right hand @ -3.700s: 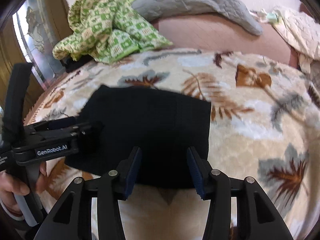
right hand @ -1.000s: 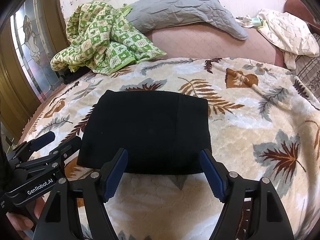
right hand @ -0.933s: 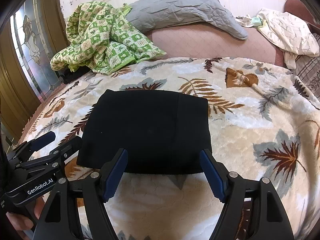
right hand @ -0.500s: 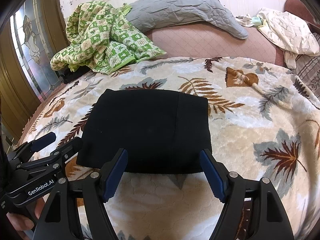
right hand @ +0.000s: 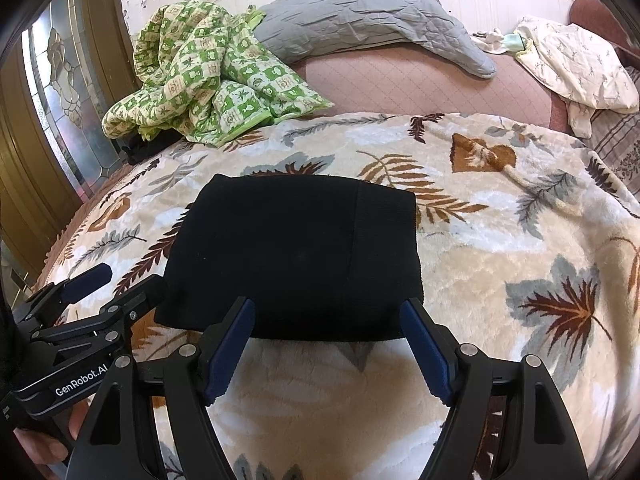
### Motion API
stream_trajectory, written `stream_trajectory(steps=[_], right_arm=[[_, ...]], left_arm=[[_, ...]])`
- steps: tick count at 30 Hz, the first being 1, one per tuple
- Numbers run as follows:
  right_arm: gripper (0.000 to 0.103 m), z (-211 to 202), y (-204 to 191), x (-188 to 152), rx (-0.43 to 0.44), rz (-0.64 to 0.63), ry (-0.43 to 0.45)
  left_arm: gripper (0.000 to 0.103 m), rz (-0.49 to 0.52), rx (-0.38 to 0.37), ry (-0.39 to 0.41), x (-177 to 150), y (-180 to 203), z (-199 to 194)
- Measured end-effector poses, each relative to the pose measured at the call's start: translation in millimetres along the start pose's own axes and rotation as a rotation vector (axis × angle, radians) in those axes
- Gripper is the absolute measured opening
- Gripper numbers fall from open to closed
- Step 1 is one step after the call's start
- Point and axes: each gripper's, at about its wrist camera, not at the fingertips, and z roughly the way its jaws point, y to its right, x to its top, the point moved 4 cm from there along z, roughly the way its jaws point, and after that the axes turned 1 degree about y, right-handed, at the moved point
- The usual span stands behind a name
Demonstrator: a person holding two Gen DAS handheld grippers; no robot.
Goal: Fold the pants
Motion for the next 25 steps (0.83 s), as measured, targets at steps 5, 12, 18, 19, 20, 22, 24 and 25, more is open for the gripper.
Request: stream_trajectory(steps=[5,12,18,19,20,22,24,25], right_arm=[[0.077,-2.3,1.0,-2.7,0.000,0.004,0.005],[0.077,-2.9,-1.4,-3.3,0.001,-0.009,-0.004],[0.078,-4.1,-2.9,-2.2,0.004,-0.015,-0.005],[0.078,-4.8,-3.1,-2.6,0.005,-0.016,-0.005],[0.078,-4.3,-3.1,-2.1,0.005,-0.015,-0.006],[0.078,-4.7,-3.7,-2.3,0.005,-0.019,-0.006],[0.078,-5.9,-4.2,-2.6,0.005,-0.021,-0.007],[0.078,-5.9,-4.2,-2.6,0.005,-0.020,-0.007]], left_arm=[[0.085,0.001,0.002,0.000,-0.2,-0.1,-0.2],[0.085,0.000,0.001,-0.001,-0.9,0.4,-0.6],[0.085,-0.012,-0.012,-0.006,-3.3,0.9,-1.9],[0.085,-0.015,-0.017,-0.005,-4.2,0.8,-3.2],[0.085,-0.015,-0.021,-0.001,-5.3,1.0,-5.1],[0.085,-0.008,-0.022,0.010,-6.6,1.5,-9.4],[0.085,-0.002,-0.016,0.015,-7.4,0.6,-12.9],[0.085,-0.003,-0.016,0.012,-6.7,-1.2,-13.1]])
